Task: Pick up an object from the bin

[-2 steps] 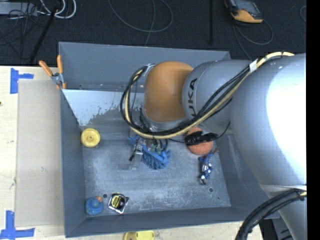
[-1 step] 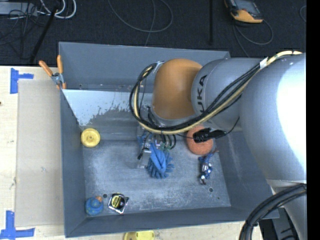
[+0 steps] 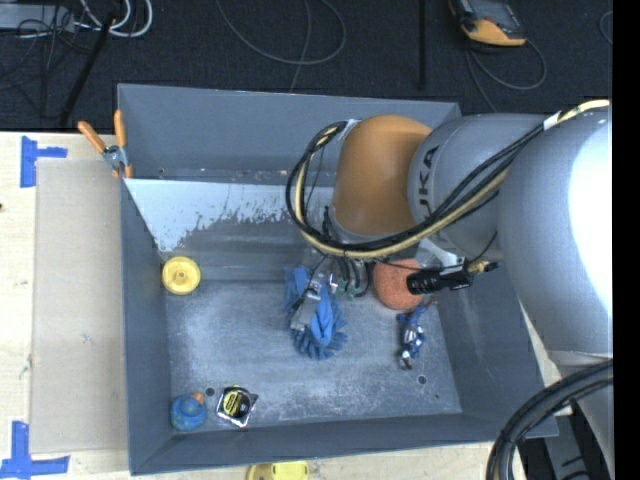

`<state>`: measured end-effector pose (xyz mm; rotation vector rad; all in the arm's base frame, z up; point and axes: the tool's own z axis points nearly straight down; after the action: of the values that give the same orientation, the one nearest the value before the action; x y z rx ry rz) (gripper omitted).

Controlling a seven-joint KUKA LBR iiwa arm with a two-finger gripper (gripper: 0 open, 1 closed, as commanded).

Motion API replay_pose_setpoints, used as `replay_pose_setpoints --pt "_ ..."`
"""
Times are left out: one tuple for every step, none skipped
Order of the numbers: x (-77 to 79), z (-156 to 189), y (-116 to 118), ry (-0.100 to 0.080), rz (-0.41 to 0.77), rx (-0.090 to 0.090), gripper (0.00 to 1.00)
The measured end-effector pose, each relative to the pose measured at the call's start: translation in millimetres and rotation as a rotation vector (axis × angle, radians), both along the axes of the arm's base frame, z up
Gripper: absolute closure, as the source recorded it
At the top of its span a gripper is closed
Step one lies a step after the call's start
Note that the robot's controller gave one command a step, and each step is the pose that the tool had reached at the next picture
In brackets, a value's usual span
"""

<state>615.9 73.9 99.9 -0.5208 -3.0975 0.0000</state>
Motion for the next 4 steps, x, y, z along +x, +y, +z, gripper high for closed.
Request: replay_pose_setpoints --pt "-27.8 -27.9 -34.5 -0.003 0.129 0.001 0.0" --pt "-4.8 -29.7 -42.4 -0.003 -0.036 0.0 1.0" --pt "-4.8 -29.7 -42.5 -0.003 -0.036 0.0 1.0" --pt "-6.0 -26.5 -42.7 0.001 -0.037 0.0 1.0"
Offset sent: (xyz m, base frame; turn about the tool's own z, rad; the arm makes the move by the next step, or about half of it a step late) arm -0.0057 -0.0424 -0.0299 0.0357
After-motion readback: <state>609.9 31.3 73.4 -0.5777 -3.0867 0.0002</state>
